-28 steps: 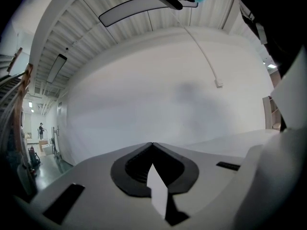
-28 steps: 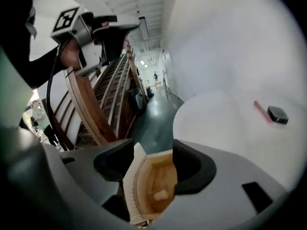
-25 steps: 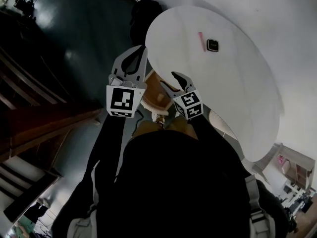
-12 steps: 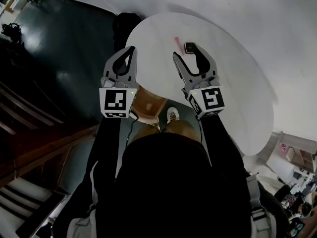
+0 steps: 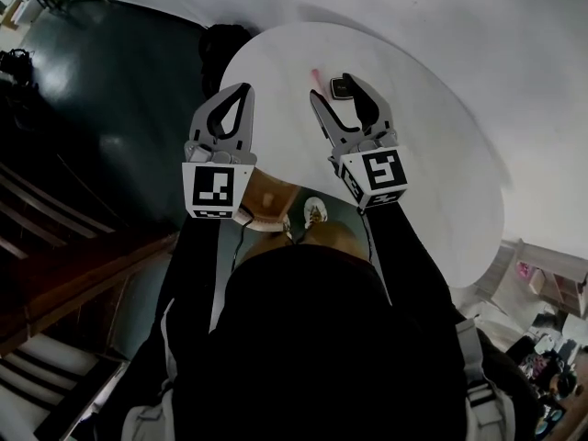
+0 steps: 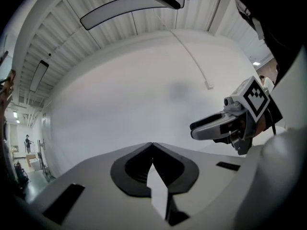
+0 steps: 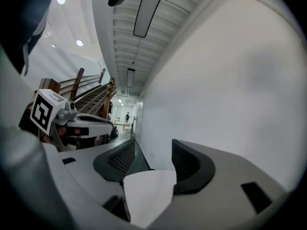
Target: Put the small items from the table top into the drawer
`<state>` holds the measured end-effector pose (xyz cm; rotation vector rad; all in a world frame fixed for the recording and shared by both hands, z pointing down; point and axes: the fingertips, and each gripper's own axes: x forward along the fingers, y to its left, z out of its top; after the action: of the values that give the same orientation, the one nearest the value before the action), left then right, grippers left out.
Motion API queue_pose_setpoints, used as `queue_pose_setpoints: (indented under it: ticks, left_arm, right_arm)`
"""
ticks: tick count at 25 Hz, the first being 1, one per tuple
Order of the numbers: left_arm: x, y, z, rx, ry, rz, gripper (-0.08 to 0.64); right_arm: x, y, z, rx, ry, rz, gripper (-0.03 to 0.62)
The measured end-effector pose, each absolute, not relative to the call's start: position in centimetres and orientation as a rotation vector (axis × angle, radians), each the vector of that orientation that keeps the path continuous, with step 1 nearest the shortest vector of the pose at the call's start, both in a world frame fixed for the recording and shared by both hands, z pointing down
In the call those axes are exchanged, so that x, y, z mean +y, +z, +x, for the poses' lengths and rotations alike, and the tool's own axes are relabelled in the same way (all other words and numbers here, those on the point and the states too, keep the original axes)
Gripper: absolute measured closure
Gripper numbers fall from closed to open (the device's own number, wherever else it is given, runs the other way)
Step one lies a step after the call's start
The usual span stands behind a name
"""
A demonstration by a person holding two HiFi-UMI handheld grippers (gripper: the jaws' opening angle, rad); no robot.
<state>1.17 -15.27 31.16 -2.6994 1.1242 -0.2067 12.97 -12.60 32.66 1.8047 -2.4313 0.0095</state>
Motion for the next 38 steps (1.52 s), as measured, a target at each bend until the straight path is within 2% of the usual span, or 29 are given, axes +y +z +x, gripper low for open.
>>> queue_pose_setpoints:
  ticks: [12, 21, 27, 38]
  left_arm:
    - [-17.5, 33.2, 2.8, 1.196, -0.223, -2.745, 0.545]
    - [-18.7, 35.8, 3.4, 1.247, -0.329, -2.752, 0.545]
    - [-19.0, 36.8, 2.7, 1.294, -0.382, -2.747, 0.545]
    - [-18.6, 37.3, 1.8, 1.36, -0.407, -2.725, 0.545]
  right_arm:
    - [-18.1, 47.7, 22.3, -2.053, 0.386, 1.869, 0.331]
    - [-20.5, 59.6, 25.5, -1.876, 0.73, 1.772, 0.296]
    - [-20.9, 63.2, 26.2, -1.811, 0.835, 1.744, 0.285]
    - [-21.8, 64.4, 27.1, -1.735, 0.822, 1.719, 0.273]
